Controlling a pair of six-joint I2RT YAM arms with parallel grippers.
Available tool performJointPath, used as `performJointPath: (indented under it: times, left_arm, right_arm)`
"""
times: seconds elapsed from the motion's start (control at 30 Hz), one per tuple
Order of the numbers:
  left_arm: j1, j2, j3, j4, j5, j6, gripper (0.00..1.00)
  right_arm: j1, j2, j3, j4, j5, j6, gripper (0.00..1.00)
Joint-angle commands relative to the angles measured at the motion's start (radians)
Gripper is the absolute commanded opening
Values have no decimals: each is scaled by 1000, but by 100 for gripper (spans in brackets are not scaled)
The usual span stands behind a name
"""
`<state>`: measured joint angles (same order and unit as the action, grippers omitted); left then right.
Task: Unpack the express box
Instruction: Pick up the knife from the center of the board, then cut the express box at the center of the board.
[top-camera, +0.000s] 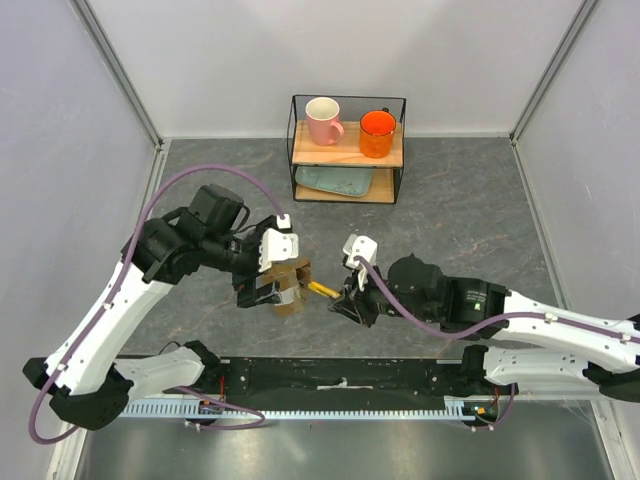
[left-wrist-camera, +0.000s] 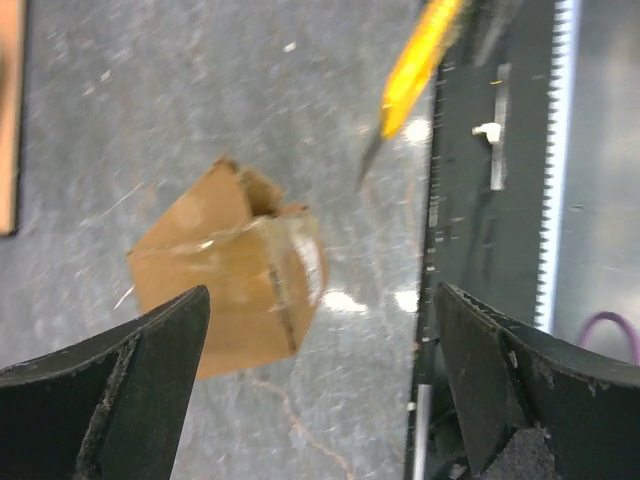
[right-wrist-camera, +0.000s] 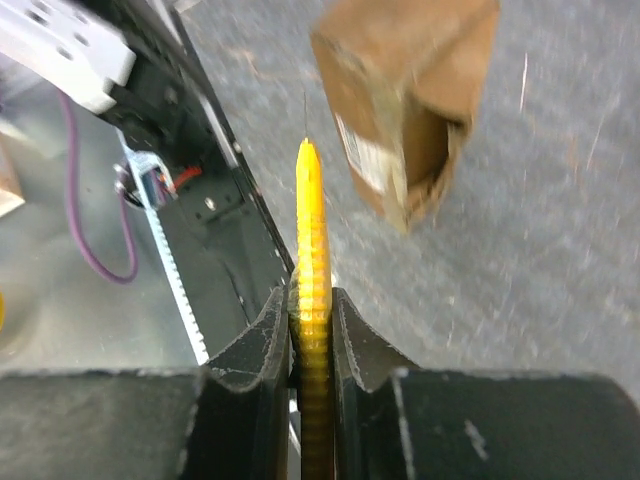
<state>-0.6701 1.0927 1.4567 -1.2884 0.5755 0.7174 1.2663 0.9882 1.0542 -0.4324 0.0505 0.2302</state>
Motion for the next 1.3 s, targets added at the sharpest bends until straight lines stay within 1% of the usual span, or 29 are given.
performJointPath:
  times: [0.0, 0.07, 0.23, 0.3, 0.37, 0.47, 0.77, 0.87, 0.9, 0.97, 1.0, 1.03, 1.27]
  left_arm:
    - [1, -19, -79, 193, -293, -78, 99]
    - [4, -20, -114, 245, -313, -73, 99]
    - [15, 25, -151, 265, -313, -50, 99]
    - [24, 38, -173, 303, -318, -50, 99]
    - [40, 65, -162, 310, -321, -52, 99]
    - [72, 96, -144, 310, -293, -49, 99]
    - [135, 151, -159, 271, -172, -4, 99]
    - [147, 156, -154, 252, -143, 4, 92]
    - [148, 157, -156, 250, -143, 4, 89]
    - [150, 164, -160, 239, -147, 10, 86]
    - [153, 168, -160, 235, -149, 13, 82]
    - [153, 179, -156, 229, -149, 14, 81]
    - [159, 188, -165, 244, -158, 4, 79]
  right_arm:
    - [-2, -7, -137, 37, 87, 181, 0]
    - [2, 18, -186, 69, 118, 219, 0]
    - [27, 101, -249, 142, 222, 259, 0]
    - [33, 148, -276, 168, 242, 284, 0]
    - [41, 194, -296, 210, 262, 299, 0]
    - [45, 236, -322, 282, 282, 301, 0]
    - [47, 352, -324, 394, 387, 319, 0]
    - [45, 385, -318, 417, 388, 320, 0]
    - [45, 392, -318, 423, 384, 324, 0]
    - [47, 414, -315, 425, 381, 325, 0]
    - [47, 420, -313, 425, 377, 324, 0]
    - [47, 431, -310, 451, 376, 324, 0]
    - [57, 409, -327, 443, 382, 343, 0]
